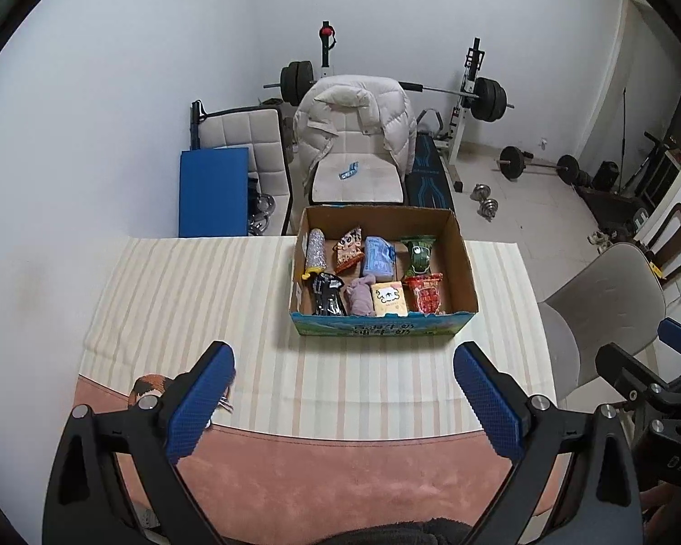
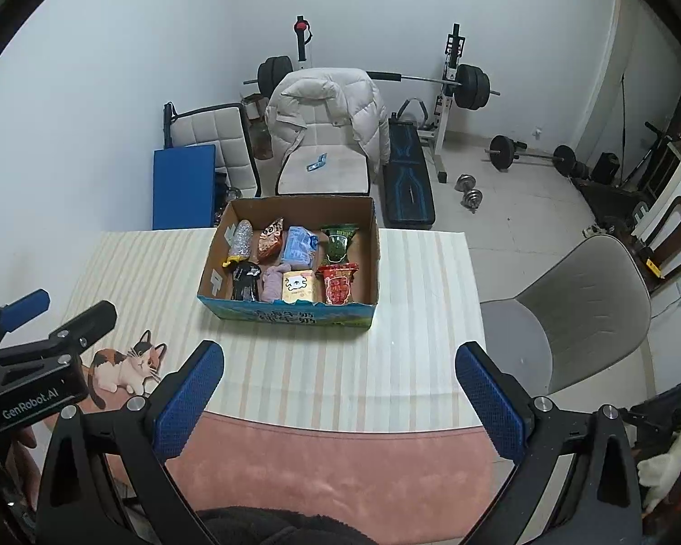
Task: Organize soft objects
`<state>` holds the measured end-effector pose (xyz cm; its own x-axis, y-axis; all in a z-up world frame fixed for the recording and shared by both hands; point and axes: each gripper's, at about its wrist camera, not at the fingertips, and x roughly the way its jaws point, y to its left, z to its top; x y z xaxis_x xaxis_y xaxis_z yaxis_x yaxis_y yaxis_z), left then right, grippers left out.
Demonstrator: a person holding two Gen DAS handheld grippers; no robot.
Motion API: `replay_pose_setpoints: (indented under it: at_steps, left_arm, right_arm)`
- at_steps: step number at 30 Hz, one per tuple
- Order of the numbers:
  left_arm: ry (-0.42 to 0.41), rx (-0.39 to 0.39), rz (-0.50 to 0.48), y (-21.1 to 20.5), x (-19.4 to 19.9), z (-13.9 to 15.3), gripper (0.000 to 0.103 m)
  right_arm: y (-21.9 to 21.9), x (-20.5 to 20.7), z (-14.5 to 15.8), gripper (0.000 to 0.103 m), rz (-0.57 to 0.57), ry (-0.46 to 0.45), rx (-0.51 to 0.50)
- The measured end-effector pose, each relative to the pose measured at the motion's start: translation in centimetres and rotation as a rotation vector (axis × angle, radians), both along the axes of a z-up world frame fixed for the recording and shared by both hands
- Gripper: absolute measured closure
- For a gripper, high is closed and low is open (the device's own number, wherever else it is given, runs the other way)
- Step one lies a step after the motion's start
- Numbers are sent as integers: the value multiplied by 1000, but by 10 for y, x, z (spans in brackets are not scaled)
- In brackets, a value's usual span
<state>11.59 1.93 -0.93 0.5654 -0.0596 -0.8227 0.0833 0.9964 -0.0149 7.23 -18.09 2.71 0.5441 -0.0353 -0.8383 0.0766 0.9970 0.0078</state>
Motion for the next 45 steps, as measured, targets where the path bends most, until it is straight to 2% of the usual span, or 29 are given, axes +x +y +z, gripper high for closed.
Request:
replay_pose_setpoints:
  at_steps: [11,45]
  left_arm:
    - [-37,16,10,1,4,-2,4]
    - [-39,-10,12,-5,-2,-4,4]
  right_arm:
    - [-4,10,3,0,-56,-35,-18]
    - [-5,12,11,0,-51,-61,-61]
